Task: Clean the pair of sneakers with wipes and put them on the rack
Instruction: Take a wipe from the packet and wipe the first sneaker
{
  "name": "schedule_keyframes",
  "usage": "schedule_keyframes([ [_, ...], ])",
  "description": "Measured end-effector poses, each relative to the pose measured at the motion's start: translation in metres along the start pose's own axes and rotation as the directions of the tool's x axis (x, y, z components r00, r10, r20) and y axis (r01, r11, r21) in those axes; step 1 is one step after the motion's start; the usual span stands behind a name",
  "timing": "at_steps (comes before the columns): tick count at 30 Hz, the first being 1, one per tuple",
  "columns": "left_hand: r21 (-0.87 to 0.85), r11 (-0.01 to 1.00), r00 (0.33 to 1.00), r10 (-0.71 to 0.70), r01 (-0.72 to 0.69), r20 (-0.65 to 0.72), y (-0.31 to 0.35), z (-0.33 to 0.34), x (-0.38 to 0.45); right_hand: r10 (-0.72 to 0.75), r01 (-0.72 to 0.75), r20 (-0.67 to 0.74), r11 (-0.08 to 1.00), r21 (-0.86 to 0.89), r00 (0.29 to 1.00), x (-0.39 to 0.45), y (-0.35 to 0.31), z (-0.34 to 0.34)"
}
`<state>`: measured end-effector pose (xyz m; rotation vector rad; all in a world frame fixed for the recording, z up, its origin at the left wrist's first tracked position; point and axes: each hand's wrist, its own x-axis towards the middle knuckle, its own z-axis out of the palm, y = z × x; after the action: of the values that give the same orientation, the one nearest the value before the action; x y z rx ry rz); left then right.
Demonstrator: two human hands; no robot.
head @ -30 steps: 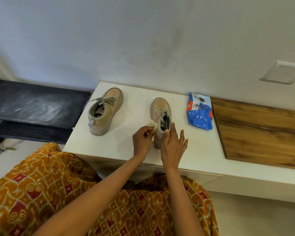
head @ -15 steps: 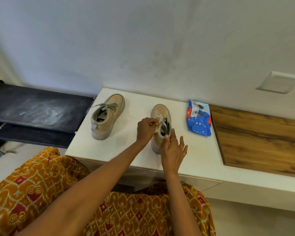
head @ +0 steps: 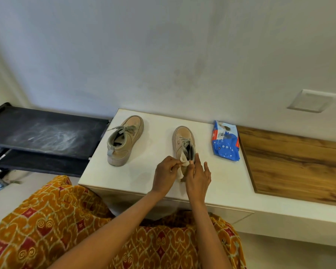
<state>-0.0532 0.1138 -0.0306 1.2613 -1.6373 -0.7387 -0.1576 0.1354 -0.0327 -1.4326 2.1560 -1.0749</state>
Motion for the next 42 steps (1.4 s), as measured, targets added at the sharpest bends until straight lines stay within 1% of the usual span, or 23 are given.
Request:
schedule_keyframes([
  [2,0.048,0.998,1.0,0.029,-0.03,0.011,-0.005,-0.01,0.004,-0.004,0.0,0.065,0.998,0.055,0.998,-0.001,0.0,-0.005],
  [3,0.032,0.999,1.0,0.01,-0.009,-0.027,-0.007,-0.016,0.005,-0.027,0.022,0.09,0.998,0.067,0.996,-0.003,0.0,-0.006],
  [5,-0.058,0.994,0.987,-0.101,0.094,-0.127,-0.007,-0.026,0.004,-0.132,0.128,0.101,0.991,0.05,0.986,-0.01,-0.001,-0.006],
  [6,-0.103,0.984,0.978,-0.16,0.146,-0.137,-0.006,-0.03,0.003,-0.2,0.196,0.098,0.979,0.048,0.975,-0.015,-0.003,-0.005],
  [8,-0.149,0.969,0.975,-0.21,0.198,-0.071,-0.004,-0.033,0.001,-0.315,0.304,0.104,0.947,0.106,0.943,-0.024,-0.006,-0.003],
  [9,-0.157,0.965,0.976,-0.217,0.211,-0.021,-0.002,-0.034,-0.002,-0.348,0.329,0.113,0.932,0.155,0.931,-0.027,-0.009,-0.004],
  [12,-0.123,0.966,0.972,-0.218,0.227,0.086,0.002,-0.038,-0.005,-0.353,0.305,0.119,0.903,0.302,0.928,-0.031,-0.015,-0.006],
  [15,-0.11,0.979,0.96,-0.14,0.171,0.241,-0.001,-0.047,-0.002,-0.274,0.258,0.005,0.911,0.322,0.962,-0.032,-0.011,-0.006],
  [17,-0.041,0.998,0.96,-0.035,0.049,0.278,-0.001,-0.053,0.003,-0.164,0.18,-0.077,0.93,0.321,0.984,-0.025,-0.006,-0.004],
  [19,0.105,0.983,0.964,0.122,-0.15,0.234,-0.001,-0.057,0.014,0.045,0.023,-0.172,0.928,0.373,0.984,-0.013,-0.001,-0.002],
  [20,0.186,0.952,0.954,0.196,-0.241,0.228,0.002,-0.057,0.021,0.164,-0.065,-0.205,0.905,0.42,0.965,-0.004,0.002,-0.002],
  [21,0.254,0.918,0.936,0.241,-0.306,0.257,0.006,-0.056,0.028,0.266,-0.141,-0.224,0.878,0.457,0.938,0.006,0.003,-0.002],
  [23,0.363,0.849,0.894,0.243,-0.384,0.377,0.012,-0.05,0.04,0.384,-0.258,-0.199,0.846,0.466,0.901,0.027,0.006,0.0],
  [25,0.451,0.778,0.859,0.213,-0.437,0.466,0.016,-0.043,0.046,0.452,-0.377,-0.075,0.814,0.442,0.889,0.047,0.008,0.006],
  [27,0.47,0.749,0.849,0.231,-0.467,0.476,0.016,-0.039,0.047,0.485,-0.468,0.066,0.784,0.407,0.872,0.058,0.006,0.015],
  [29,0.442,0.765,0.854,0.264,-0.469,0.449,0.012,-0.038,0.044,0.503,-0.493,0.096,0.762,0.419,0.859,0.058,0.0,0.024],
  [31,0.403,0.798,0.865,0.274,-0.449,0.421,0.01,-0.038,0.042,0.496,-0.445,0.017,0.762,0.47,0.868,0.044,-0.009,0.03],
  [33,0.37,0.829,0.874,0.259,-0.42,0.412,0.009,-0.039,0.043,0.477,-0.354,-0.101,0.763,0.541,0.873,0.022,-0.02,0.037],
  [35,0.328,0.847,0.867,0.264,-0.418,0.423,0.009,-0.04,0.045,0.451,-0.279,-0.175,0.767,0.578,0.876,0.001,-0.027,0.042],
  [37,0.32,0.855,0.866,0.252,-0.408,0.433,0.009,-0.042,0.045,0.414,-0.246,-0.203,0.798,0.551,0.887,-0.013,-0.027,0.045],
  [39,0.339,0.862,0.881,0.22,-0.377,0.419,0.011,-0.042,0.044,0.392,-0.262,-0.21,0.846,0.465,0.896,-0.015,-0.021,0.043],
  [40,0.363,0.855,0.885,0.206,-0.37,0.417,0.014,-0.041,0.043,0.391,-0.279,-0.201,0.861,0.426,0.898,-0.011,-0.017,0.04],
  [42,0.438,0.816,0.888,0.183,-0.376,0.422,0.021,-0.037,0.042,0.4,-0.301,-0.179,0.86,0.413,0.899,0.002,-0.015,0.033],
])
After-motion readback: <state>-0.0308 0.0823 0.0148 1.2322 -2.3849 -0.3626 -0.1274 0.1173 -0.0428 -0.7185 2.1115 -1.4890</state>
